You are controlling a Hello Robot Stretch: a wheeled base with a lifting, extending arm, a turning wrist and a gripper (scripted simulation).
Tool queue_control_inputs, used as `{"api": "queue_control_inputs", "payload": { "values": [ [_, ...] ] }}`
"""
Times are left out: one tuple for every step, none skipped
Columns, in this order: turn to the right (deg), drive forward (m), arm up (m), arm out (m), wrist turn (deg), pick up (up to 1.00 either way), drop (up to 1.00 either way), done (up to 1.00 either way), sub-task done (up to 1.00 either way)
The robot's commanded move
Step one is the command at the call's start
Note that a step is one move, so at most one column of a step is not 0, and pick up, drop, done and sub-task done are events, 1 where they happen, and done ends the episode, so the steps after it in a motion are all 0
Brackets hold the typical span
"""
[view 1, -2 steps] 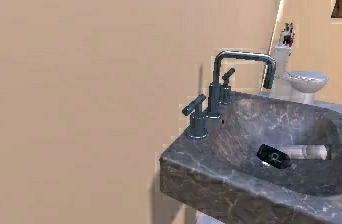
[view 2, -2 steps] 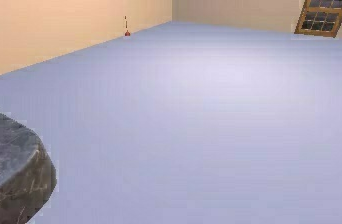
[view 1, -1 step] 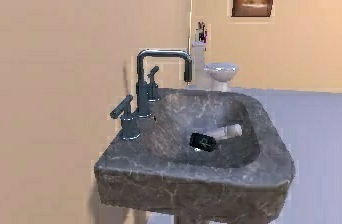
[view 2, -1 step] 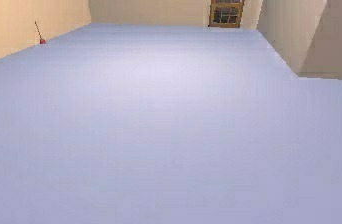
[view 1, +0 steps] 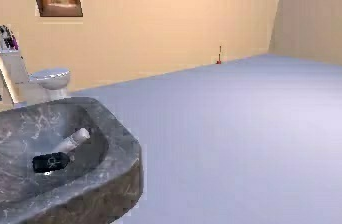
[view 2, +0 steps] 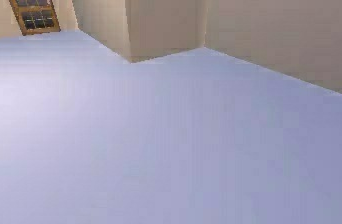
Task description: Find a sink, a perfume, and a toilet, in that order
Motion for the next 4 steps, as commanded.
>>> {"api": "queue_control_inputs", "payload": {
  "values": [
    [45.0, 0.00, 0.00, 0.00, 0.0, 0.00, 0.00, 0.00, 0.00],
    [30.0, 0.00, 0.00, 0.00, 0.0, 0.00, 0.00, 0.00, 0.00],
    [0.0, 0.20, 0.00, 0.00, 0.0, 0.00, 0.00, 0.00, 0.00],
    [-45.0, 0.00, 0.00, 0.00, 0.0, 0.00, 0.00, 0.00, 0.00]
  ]
}}
